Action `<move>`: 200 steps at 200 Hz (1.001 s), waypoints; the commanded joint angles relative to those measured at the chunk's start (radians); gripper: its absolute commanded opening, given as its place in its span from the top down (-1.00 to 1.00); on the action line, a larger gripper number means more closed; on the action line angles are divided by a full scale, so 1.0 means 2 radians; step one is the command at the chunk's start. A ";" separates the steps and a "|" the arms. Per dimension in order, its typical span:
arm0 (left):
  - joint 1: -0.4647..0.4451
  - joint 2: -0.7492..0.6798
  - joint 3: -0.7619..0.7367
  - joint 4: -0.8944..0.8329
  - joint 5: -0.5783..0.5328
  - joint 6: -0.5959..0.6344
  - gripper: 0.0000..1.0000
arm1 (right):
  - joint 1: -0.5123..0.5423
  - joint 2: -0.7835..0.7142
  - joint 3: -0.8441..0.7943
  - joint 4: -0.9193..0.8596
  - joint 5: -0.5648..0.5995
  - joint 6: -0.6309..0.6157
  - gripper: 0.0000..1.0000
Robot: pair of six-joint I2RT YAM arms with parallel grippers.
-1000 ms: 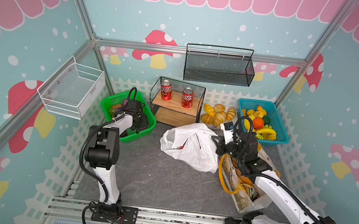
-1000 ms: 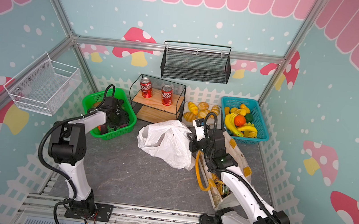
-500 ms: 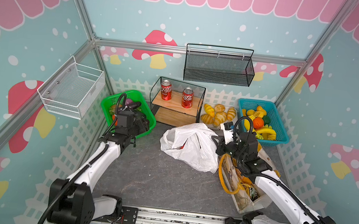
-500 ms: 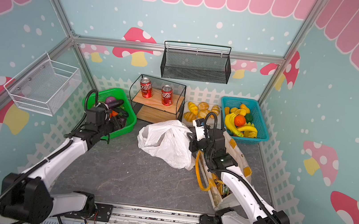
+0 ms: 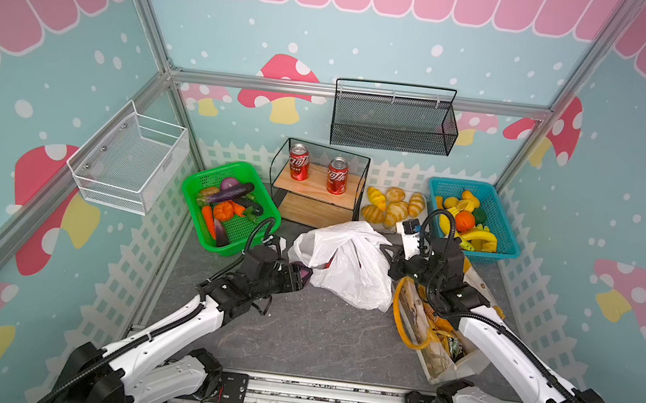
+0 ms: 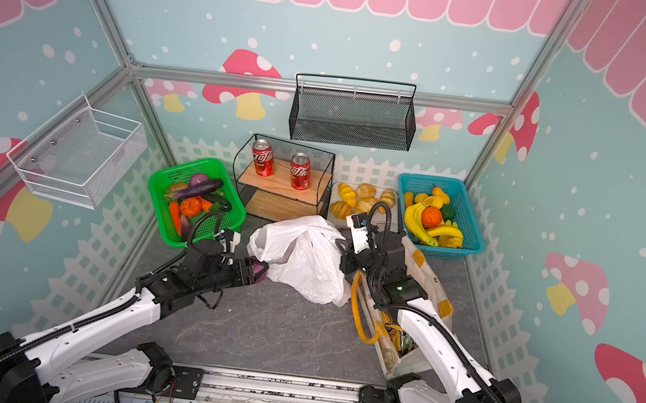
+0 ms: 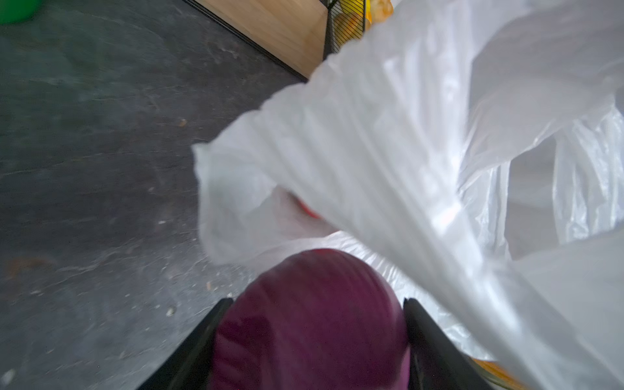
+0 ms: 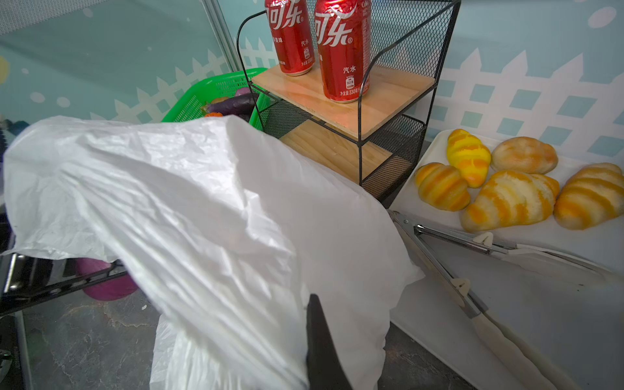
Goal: Place the mixed food into the grocery bags and tie them
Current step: 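Carry the purple onion into the plastic bag with the left gripper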
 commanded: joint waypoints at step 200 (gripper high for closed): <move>-0.020 0.227 0.161 0.053 0.006 0.115 -0.83 | -0.002 -0.059 -0.019 -0.008 -0.002 0.003 1.00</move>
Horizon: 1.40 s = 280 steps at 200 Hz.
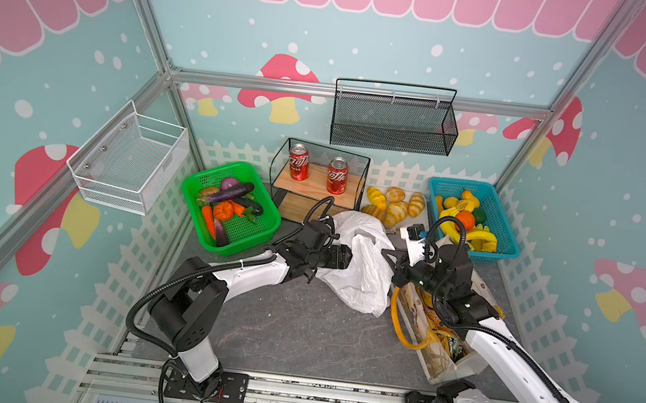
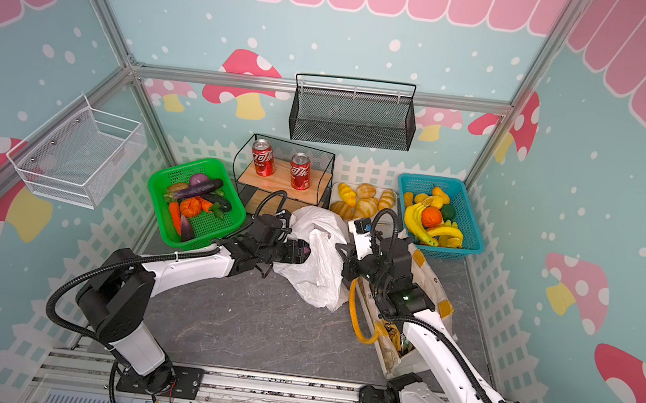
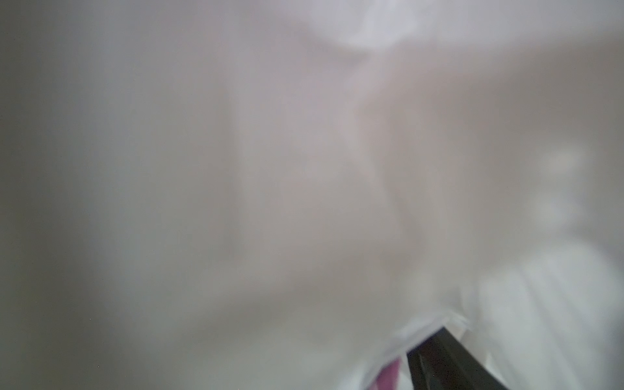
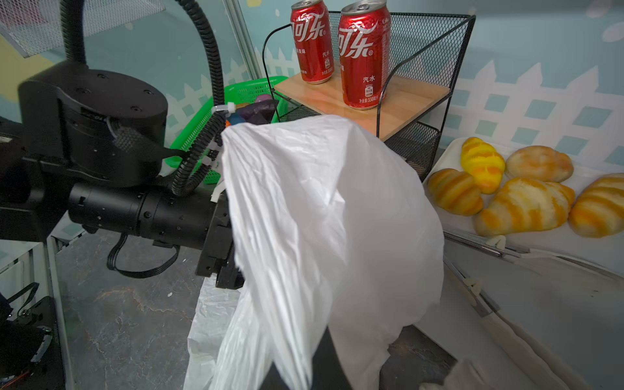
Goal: Place the mixed food into the grocery bags and tie them
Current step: 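Carry the purple onion into the plastic bag with the left gripper, then release the onion in the bag and return the left gripper to the basket, then grasp the orange bell pepper in the green basket with the left gripper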
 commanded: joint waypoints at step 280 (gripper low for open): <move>0.353 0.166 0.250 -0.235 -0.279 0.140 -0.83 | -0.007 0.000 -0.030 0.060 0.029 0.010 1.00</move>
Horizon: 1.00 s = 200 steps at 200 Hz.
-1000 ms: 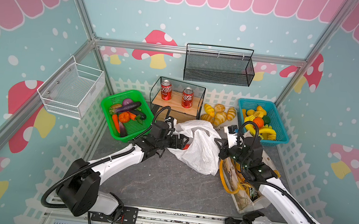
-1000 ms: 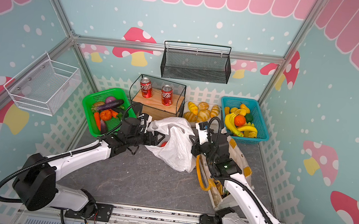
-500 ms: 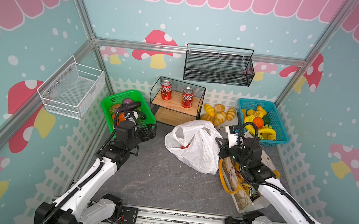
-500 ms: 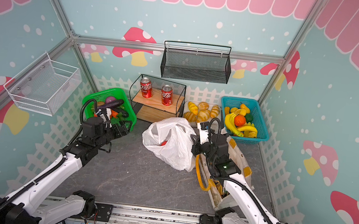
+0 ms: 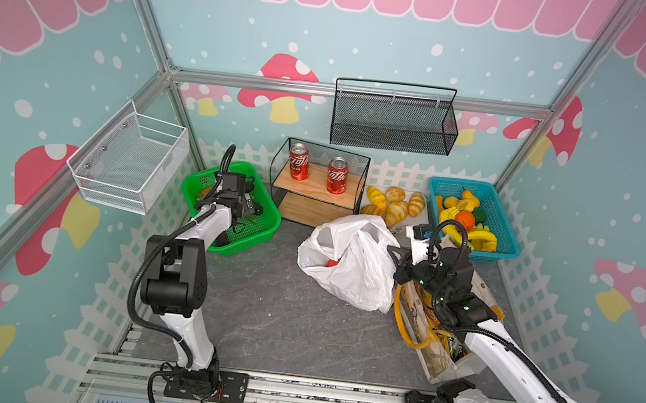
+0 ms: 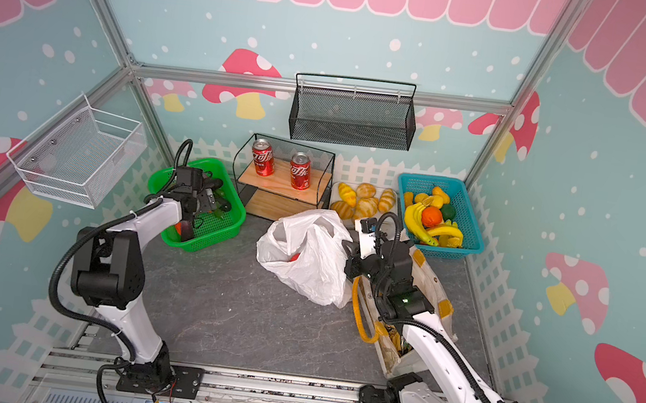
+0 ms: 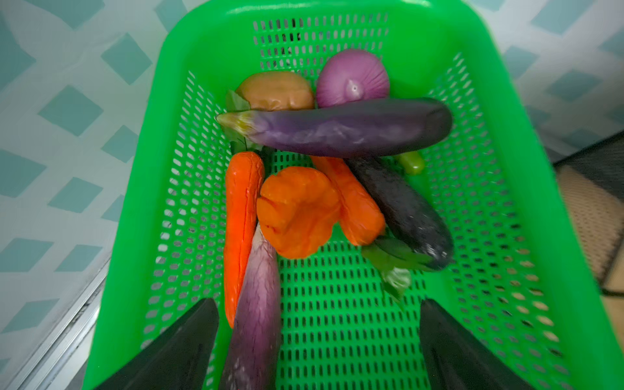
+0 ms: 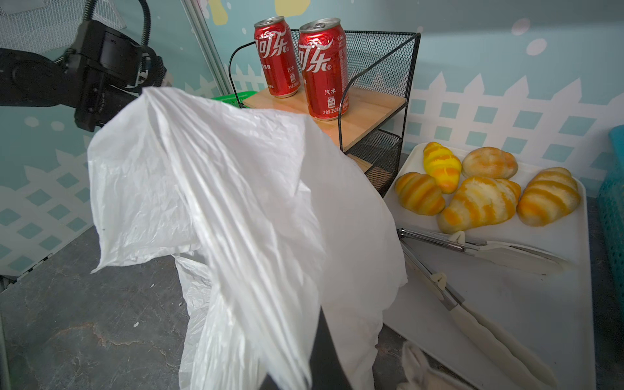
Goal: Place the mixed food into the grocery bags and tie them
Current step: 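Grasp the orange bell pepper in the green basket with the left gripper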
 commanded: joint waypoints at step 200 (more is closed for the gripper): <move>0.050 0.215 0.217 -0.129 0.075 0.044 -0.75 | -0.006 0.016 -0.016 0.024 -0.025 -0.005 1.00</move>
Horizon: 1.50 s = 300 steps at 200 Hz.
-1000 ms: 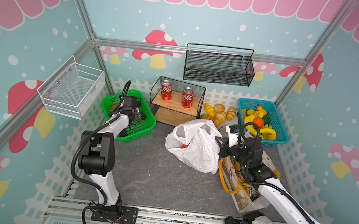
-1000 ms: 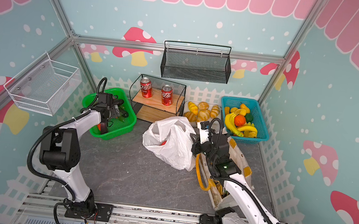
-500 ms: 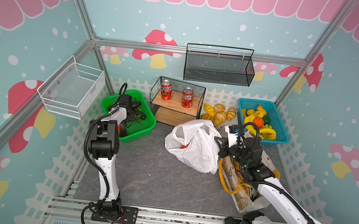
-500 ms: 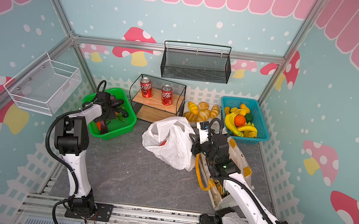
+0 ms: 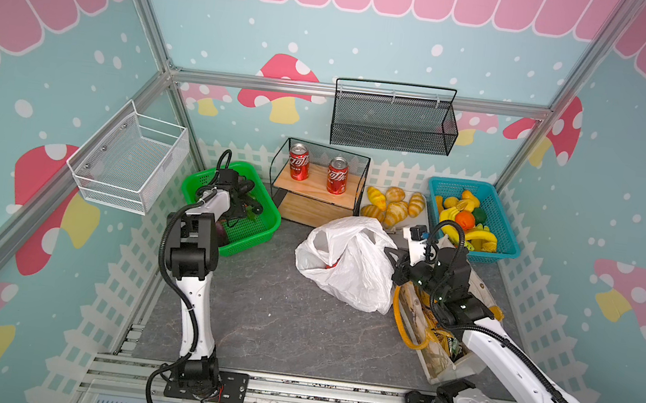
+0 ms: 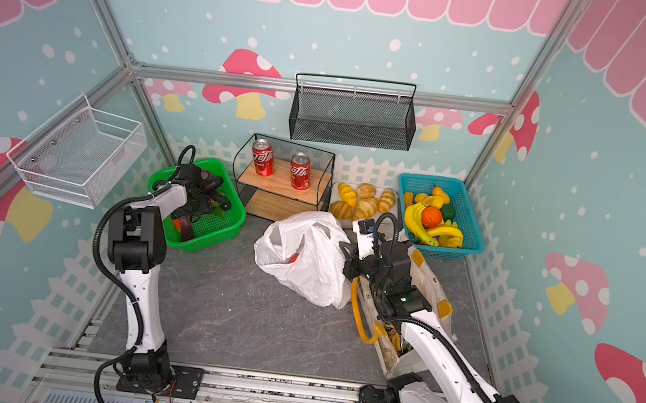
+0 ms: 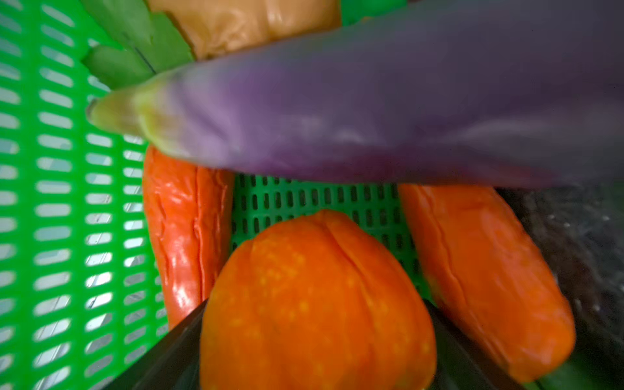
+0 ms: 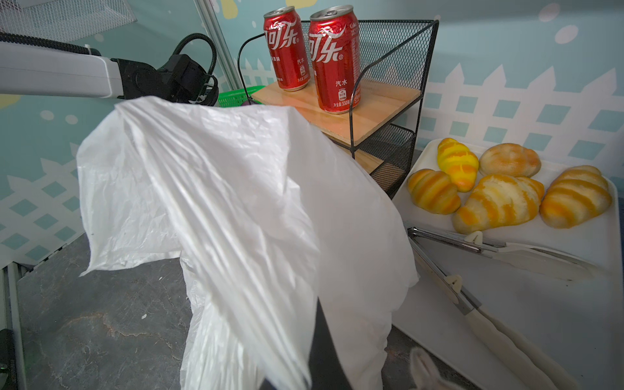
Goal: Place the mixed food into the grocery bags and tie them
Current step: 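Grasp the orange bell pepper in the green basket with the left gripper, then carry the orange pepper into the white plastic bag with the left gripper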
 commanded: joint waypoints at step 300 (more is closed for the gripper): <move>-0.368 -0.678 -0.598 0.103 0.003 -0.183 -0.01 | -0.005 0.018 -0.004 0.012 0.008 0.002 1.00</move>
